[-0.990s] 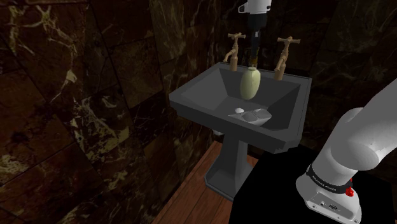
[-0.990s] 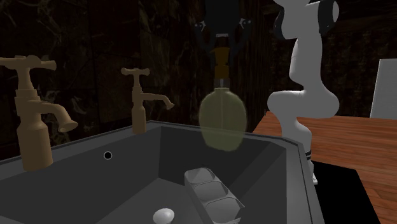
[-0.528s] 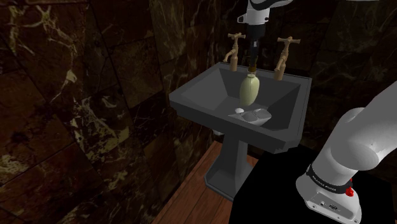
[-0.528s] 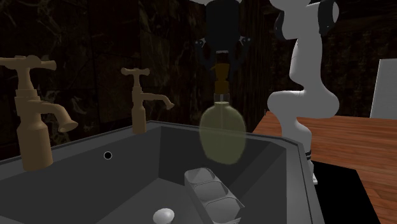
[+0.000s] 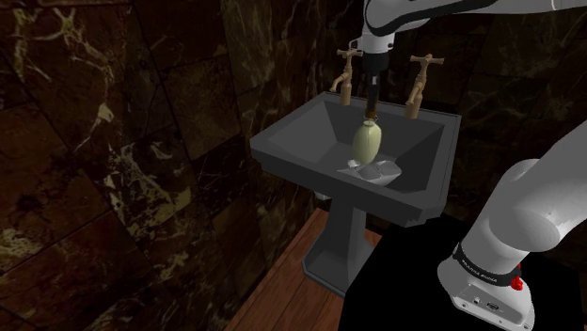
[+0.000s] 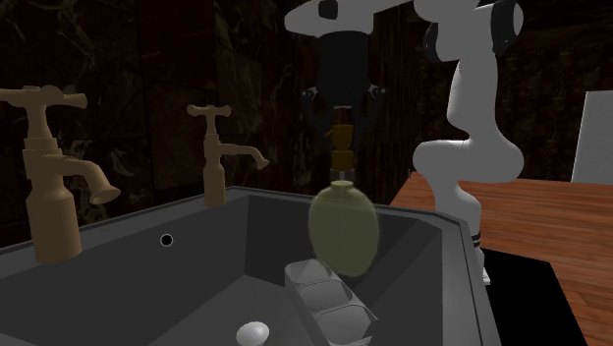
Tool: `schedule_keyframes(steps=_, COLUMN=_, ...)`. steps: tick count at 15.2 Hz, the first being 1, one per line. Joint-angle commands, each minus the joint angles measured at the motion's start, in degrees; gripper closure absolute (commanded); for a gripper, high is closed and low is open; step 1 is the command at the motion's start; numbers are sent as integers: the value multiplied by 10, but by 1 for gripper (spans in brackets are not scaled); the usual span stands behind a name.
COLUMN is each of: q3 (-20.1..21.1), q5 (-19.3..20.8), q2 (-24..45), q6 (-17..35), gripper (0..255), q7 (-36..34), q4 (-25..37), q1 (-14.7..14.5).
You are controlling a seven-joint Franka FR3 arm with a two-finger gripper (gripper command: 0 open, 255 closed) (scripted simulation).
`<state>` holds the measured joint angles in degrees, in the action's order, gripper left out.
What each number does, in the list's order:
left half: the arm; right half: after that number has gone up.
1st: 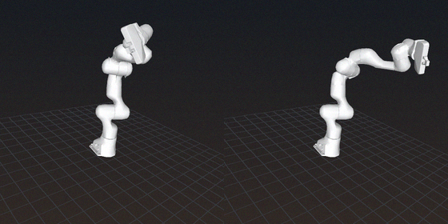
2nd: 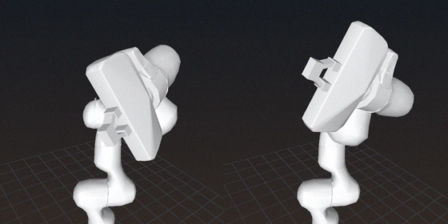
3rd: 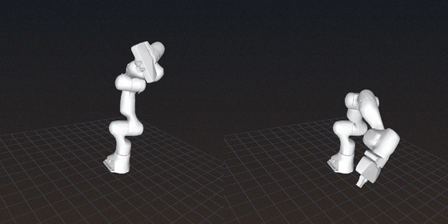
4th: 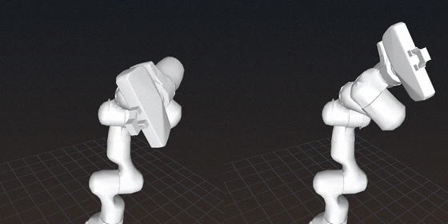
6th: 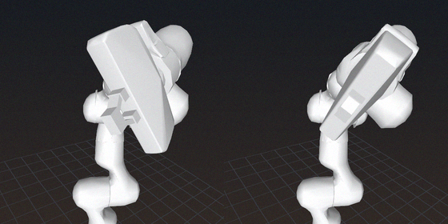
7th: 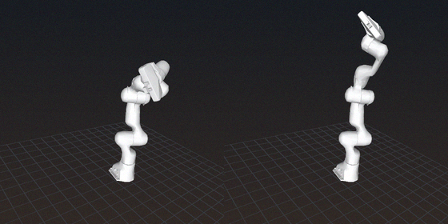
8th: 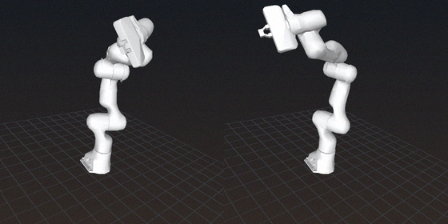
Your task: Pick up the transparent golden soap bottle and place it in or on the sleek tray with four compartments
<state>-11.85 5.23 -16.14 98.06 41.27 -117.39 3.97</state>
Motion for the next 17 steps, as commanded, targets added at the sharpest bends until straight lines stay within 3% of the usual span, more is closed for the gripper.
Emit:
schedule_keyframes(steps=1, q3=-1, q5=0, q2=1, q6=16, gripper=255, q7=0, q4=-15, q1=1)
schedule_keyframes(steps=12, q3=-6, q5=2, q2=11, q6=105, gripper=255, q7=-2, q4=-93, q1=2)
schedule_keyframes(steps=17, q3=-6, q5=2, q2=11, q6=105, gripper=255, q7=-2, q4=-93, q1=2)
